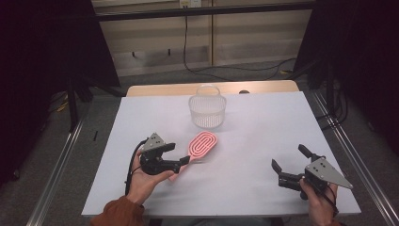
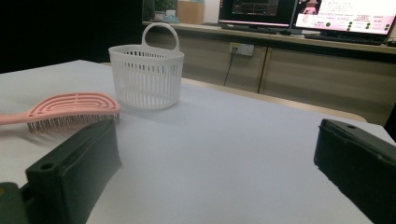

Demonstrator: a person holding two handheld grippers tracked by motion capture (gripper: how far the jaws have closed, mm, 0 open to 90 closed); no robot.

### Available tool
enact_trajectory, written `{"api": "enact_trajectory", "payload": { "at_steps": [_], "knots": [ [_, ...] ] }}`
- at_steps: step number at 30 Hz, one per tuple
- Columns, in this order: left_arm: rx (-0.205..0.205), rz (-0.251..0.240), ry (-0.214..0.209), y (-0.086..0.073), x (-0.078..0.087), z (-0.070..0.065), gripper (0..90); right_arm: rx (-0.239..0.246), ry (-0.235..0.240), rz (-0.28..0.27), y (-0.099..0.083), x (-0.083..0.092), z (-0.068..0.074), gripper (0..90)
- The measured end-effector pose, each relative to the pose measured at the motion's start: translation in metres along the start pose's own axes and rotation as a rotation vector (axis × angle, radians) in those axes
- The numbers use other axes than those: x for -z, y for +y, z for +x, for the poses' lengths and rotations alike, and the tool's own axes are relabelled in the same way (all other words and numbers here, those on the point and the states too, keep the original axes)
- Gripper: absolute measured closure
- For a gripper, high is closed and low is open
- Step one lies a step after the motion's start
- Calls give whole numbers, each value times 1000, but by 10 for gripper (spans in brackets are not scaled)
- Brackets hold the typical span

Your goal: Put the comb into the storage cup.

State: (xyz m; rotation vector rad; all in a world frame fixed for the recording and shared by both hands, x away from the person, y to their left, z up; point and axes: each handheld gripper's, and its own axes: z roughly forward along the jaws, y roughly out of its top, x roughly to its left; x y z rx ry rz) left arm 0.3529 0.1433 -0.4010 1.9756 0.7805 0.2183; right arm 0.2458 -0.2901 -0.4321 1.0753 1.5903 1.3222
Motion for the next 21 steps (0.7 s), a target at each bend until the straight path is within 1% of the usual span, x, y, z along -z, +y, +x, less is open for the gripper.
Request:
{"api": "enact_trajectory", "payload": {
  "at_steps": [1,2,5,6,9,11,12,13,14,15,16,18,19,20,21],
  "knots": [
    [-5,7,-3,1,0,1,129,2,1,0,0,0,0,0],
    [0,0,-6,2,-1,1,90,2,0,1,0,0,0,0],
    [-3,-1,-8,5,0,3,39,3,-1,1,0,0,0,0],
    [-10,3,-6,6,1,3,31,3,-1,2,0,0,0,0],
    [-15,11,10,10,1,4,32,0,-2,2,0,0,0,0],
    [-31,2,21,11,0,5,32,1,-1,1,0,0,0,0],
    [-38,12,44,11,-2,6,31,4,-1,1,0,0,0,0],
    [-34,20,53,10,-4,7,33,4,-1,1,0,0,0,0],
    [-31,39,51,10,-7,10,35,3,0,-1,0,0,0,0],
    [-22,43,47,10,-8,12,37,2,0,1,0,0,0,0],
    [-12,45,46,10,-9,14,41,1,1,1,0,0,0,0],
    [-9,51,43,13,-11,16,47,2,-1,-1,0,0,0,0],
    [-1,46,41,14,-12,17,48,0,-1,-1,0,0,0,0],
    [-4,40,41,15,-12,18,48,0,-1,0,0,0,0,0],
    [-15,39,40,16,-13,20,48,2,0,-1,0,0,0,0]
  ]
}}
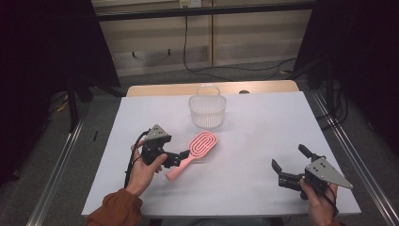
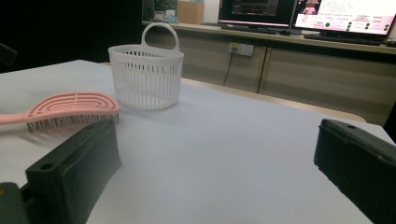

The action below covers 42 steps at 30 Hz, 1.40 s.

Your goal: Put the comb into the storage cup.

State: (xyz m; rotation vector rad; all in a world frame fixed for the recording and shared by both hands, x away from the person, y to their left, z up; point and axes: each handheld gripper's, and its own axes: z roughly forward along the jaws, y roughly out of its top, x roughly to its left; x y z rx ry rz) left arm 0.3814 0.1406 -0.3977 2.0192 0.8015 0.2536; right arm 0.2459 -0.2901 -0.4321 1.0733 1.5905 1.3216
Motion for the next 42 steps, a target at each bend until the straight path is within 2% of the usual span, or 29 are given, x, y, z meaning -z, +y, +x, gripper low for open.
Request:
{"api": "enact_trajectory", "payload": {
  "at_steps": [3,5,7,10,12,14,16,18,20,23,25,27,30,33,35,37,39,42],
  "knots": [
    [-31,2,21,5,-3,3,54,2,0,1,0,0,0,0],
    [-23,0,3,7,-7,5,60,-1,1,1,0,0,0,0],
    [-24,62,-24,9,-12,9,73,-4,-1,1,0,0,0,0],
    [-32,69,-18,9,-16,13,74,-4,0,1,0,0,0,0],
    [-25,90,-38,13,-17,14,74,-5,1,2,0,0,0,0],
    [-46,127,-18,18,-18,12,79,-4,0,2,0,0,0,0],
    [-70,134,-8,25,-21,10,104,-3,-2,2,0,0,0,0],
    [-61,135,-52,30,-26,8,103,-2,-3,3,0,0,0,0],
    [-56,130,-75,31,-32,3,90,-2,1,2,0,0,0,0],
    [-97,169,-109,32,-38,-5,76,-4,3,-1,0,0,0,0],
    [-106,178,-126,33,-38,-6,49,-3,2,-1,0,1,-1,0],
    [-97,189,-111,35,-40,-7,48,-3,4,-3,0,1,0,0],
    [-78,231,-104,36,-47,-4,50,-1,4,1,0,1,0,0],
    [-45,276,-91,38,-53,1,48,2,3,2,0,0,0,0],
    [-16,295,-103,40,-57,3,56,0,3,1,0,0,0,0],
    [-9,305,-98,43,-59,3,67,2,3,2,0,1,0,0],
    [-17,336,-108,45,-63,2,66,1,4,2,0,1,0,0],
    [-34,356,-121,45,-69,-1,71,-2,6,-1,0,1,0,0]
  ]
}}
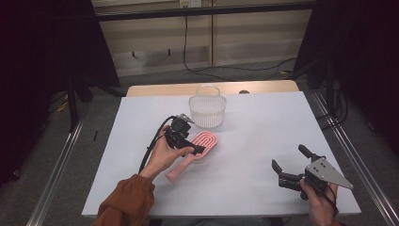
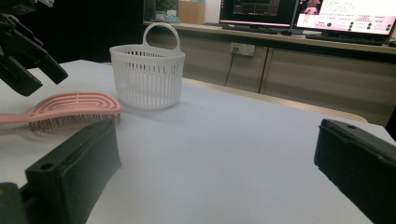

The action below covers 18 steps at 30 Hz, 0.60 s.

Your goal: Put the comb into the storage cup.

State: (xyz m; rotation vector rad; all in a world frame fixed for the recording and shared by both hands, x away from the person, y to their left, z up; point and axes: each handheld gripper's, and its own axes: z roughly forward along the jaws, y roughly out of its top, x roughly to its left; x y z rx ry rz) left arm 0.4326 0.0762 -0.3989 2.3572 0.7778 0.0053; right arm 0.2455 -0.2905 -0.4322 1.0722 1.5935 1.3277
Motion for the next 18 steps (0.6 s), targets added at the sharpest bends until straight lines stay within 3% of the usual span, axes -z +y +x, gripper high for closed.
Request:
{"api": "enact_trajectory", "payload": {
  "at_steps": [5,8,11,13,18],
  "knots": [
    [-16,52,16,0,-9,-2,97,8,5,1,0,0,0,0],
    [-19,51,36,3,-10,-3,99,4,2,4,0,0,0,0],
    [-16,64,22,7,-11,-5,95,6,2,3,0,0,0,0],
    [-27,79,45,10,-13,-7,110,5,1,6,0,0,0,0],
    [-19,123,44,11,-21,-7,96,6,6,6,0,0,0,0]
  ]
}}
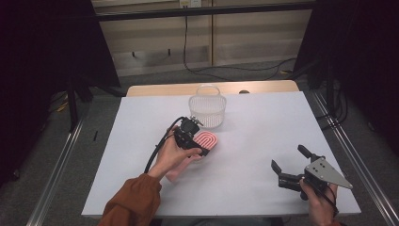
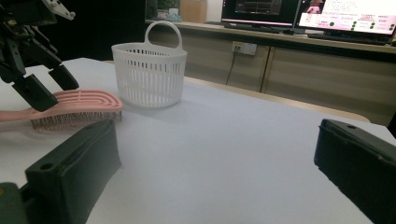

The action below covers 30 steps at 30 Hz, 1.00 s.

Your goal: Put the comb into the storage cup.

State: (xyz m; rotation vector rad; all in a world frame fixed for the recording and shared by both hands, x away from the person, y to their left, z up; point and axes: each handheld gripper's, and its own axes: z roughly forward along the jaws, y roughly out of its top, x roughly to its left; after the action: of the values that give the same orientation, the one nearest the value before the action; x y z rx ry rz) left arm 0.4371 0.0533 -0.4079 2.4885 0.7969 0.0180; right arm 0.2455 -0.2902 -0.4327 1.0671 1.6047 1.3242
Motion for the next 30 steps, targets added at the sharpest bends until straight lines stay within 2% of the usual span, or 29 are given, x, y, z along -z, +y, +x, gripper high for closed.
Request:
{"api": "enact_trajectory", "payload": {
  "at_steps": [3,10,15,21,25,30],
  "knots": [
    [0,11,11,0,-2,3,81,-1,-1,1,0,0,0,0],
    [-15,57,-9,4,-10,2,63,3,0,-1,0,-1,0,0],
    [-16,88,18,5,-17,2,76,2,-1,-1,0,0,0,0],
    [-5,88,18,6,-22,3,89,-1,-1,0,0,0,0,0],
    [-20,101,37,8,-24,0,105,2,1,1,0,-1,-1,0],
    [-15,101,18,8,-29,0,129,1,-1,0,0,0,0,0]
  ]
}}
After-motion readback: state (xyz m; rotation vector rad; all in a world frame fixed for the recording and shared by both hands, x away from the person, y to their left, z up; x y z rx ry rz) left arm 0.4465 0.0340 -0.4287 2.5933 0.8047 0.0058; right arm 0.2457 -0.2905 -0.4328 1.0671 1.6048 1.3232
